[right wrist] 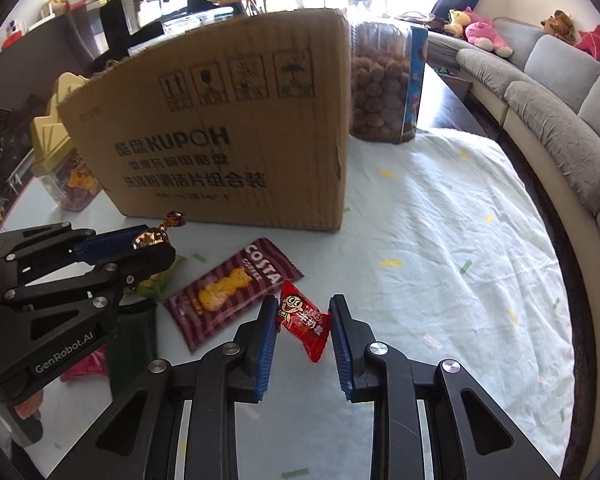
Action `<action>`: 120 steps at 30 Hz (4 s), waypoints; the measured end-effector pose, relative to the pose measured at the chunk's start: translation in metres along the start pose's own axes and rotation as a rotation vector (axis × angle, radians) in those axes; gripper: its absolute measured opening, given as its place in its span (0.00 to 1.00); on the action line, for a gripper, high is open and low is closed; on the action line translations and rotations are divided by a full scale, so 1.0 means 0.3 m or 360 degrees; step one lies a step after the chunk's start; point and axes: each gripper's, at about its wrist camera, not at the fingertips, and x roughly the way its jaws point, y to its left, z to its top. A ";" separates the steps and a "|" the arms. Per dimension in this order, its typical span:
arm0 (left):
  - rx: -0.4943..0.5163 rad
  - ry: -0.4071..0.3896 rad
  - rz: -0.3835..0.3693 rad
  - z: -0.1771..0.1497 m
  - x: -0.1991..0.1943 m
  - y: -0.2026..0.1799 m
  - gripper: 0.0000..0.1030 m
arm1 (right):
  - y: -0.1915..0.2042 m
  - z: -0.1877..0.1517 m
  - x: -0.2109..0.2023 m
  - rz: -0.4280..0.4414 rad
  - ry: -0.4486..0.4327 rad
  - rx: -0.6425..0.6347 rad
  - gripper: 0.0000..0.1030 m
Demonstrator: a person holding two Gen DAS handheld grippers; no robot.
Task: Organize snacks
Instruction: 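Carry both candies over the box and open both grippers, then move both tools back toward the snacks beside the box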
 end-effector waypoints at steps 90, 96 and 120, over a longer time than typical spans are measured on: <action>-0.0155 -0.0326 0.0379 0.115 -0.341 0.285 0.76 | 0.301 0.314 -0.208 -0.0008 -0.0376 -0.0195 0.50; -0.0151 -0.0294 0.0366 0.061 -0.304 0.286 0.75 | 0.326 0.251 -0.169 0.0014 -0.0323 -0.0223 0.50; -0.0115 -0.0048 0.0216 -0.077 -0.085 0.258 0.55 | 0.325 0.089 0.044 0.0109 -0.0024 -0.0197 0.40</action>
